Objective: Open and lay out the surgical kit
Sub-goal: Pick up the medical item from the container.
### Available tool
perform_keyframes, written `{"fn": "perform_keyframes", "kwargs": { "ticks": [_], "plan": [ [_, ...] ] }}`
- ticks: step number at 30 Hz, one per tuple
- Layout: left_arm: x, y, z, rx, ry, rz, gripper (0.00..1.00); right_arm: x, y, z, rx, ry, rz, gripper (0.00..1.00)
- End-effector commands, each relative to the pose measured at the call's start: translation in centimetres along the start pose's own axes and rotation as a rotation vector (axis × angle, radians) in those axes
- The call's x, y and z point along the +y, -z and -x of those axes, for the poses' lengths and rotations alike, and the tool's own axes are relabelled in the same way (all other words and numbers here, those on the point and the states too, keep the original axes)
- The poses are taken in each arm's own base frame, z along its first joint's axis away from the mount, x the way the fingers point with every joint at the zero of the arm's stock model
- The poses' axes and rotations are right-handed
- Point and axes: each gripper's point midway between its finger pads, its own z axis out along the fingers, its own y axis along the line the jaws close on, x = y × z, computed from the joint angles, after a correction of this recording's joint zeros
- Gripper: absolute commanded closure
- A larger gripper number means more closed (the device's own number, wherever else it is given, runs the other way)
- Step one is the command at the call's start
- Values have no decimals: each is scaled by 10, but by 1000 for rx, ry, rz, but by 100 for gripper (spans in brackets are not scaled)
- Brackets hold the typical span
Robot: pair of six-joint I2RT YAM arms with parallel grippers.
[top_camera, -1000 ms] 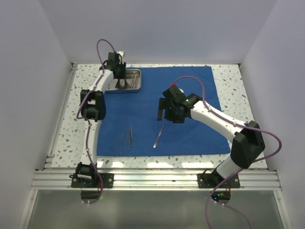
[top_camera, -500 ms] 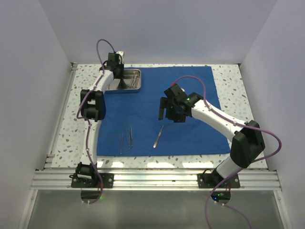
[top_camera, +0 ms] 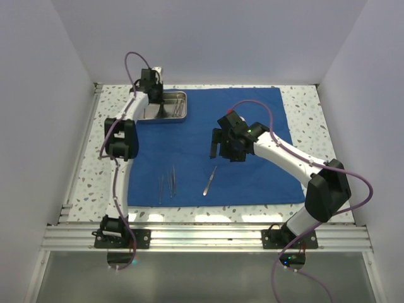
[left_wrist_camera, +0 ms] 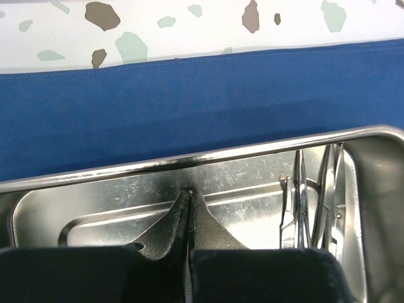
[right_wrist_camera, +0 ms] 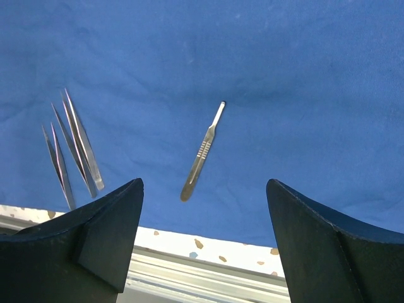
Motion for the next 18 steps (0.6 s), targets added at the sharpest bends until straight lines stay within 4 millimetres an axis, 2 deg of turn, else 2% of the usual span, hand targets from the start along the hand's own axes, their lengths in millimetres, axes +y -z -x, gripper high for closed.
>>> {"fn": "perform_keyframes", "kwargs": {
  "ticks": [1,2,6,12,17,18],
  "plan": [
    [3,43,52,-104,89,-50,100,10,10,13,-39,8,46,18],
    [4,51,62,-132,95,-52,100,11,9,13,-37,8,48,18],
    [13,66,79,-175,126,-51,100,15,11,16,-48,7,65,18],
    [20,84,99,-222,166,-73,100,21,14,22,-73,13,96,18],
    [11,108,118,-261,203,-145,100,50,19,44,-129,67,203,18],
    [9,111,118,-259,212,-154,100,64,25,57,-169,77,247,17]
  ]
}}
